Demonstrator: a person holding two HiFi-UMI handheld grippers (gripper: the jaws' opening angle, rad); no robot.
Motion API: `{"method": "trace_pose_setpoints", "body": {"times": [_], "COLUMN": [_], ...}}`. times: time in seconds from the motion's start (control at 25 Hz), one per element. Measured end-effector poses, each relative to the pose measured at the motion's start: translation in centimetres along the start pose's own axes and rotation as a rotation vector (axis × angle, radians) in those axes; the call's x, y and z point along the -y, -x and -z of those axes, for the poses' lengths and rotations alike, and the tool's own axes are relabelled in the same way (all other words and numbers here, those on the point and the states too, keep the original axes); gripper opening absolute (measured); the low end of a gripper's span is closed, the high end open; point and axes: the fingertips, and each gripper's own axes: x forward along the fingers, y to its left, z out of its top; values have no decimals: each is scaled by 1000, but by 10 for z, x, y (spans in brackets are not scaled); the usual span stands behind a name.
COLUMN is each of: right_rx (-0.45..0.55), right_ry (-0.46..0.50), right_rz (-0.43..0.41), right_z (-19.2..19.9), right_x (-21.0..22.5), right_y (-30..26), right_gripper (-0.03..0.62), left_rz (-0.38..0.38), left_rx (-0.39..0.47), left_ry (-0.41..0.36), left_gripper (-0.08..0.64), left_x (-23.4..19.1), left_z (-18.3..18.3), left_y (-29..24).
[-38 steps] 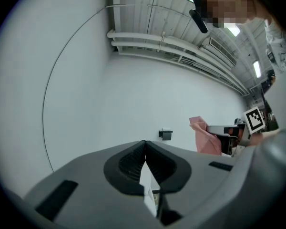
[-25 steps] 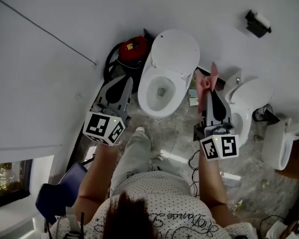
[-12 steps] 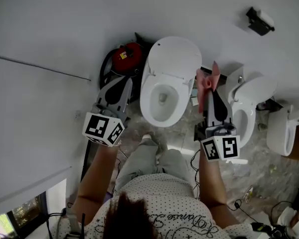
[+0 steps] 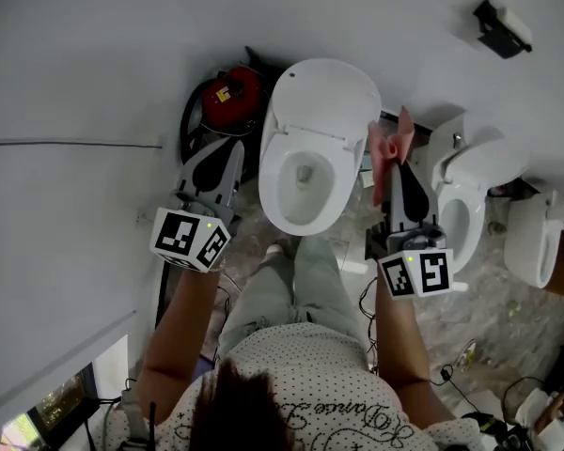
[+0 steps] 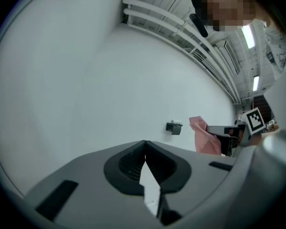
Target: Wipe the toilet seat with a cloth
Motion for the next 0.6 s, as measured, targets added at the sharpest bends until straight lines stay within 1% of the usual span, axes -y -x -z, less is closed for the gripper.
{"method": "trace_pose_setpoints", "body": {"times": [0.28,0.48,0.6], "right_rx": [-3,-34,-62], "right_ry": [6,-6,-10], "right_rz": [-106,-178,-208], "right_z": [-1,15,31], "right_x": [36,70,84], "right_y": [-50,-81,-94], "right_gripper": [26,26,26], "left_rz": [-63,-143,-206], "left_rx": [-9,0,-30], "left_ry": [12,14,2], "left_gripper": [5,5,5], "left_x": [2,-4,-14], "left_z": [3,11,25], "left_y": [-45,-74,-85]}}
